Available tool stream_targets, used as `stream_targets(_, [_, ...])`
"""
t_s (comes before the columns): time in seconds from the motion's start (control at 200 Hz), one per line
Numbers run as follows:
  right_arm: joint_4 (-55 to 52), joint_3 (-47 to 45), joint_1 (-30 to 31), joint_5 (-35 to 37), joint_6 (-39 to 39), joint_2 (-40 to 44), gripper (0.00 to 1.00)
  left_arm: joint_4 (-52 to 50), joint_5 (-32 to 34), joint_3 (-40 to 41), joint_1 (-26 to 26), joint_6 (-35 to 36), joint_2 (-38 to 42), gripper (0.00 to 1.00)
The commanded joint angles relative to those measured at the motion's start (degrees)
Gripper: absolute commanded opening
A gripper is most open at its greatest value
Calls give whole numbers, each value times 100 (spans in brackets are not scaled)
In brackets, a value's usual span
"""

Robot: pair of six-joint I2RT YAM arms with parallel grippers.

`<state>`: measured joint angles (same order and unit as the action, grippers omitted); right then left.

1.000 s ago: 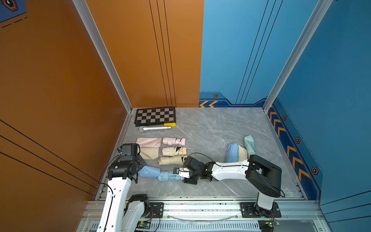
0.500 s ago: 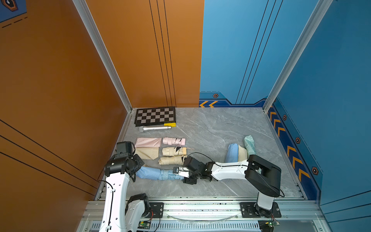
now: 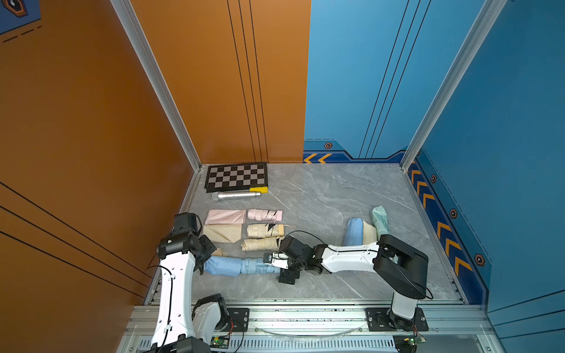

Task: Take umbrellas out of sleeves
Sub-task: Place the umbrella sleeve at the center of the board.

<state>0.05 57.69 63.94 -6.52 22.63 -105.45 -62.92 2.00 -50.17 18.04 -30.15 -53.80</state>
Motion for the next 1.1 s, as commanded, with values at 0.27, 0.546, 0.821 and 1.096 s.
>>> stream_targets(0.27, [303, -298, -266, -420, -142, 357, 100, -173, -138, -50, 684, 90, -142, 9])
stream_targets(0.546, [381, -542, -477, -438, -340, 815, 100, -125, -249, -42, 806, 128, -43, 43])
stream_targets(0.821, [307, -711, -748, -186, -903, 1574, 100, 43, -452, -474, 299, -94, 231, 67])
stream_targets(1.096, [-280, -689, -1080, 1073, -1702, 2469, 100, 583, -17, -845, -1313, -495, 12, 78])
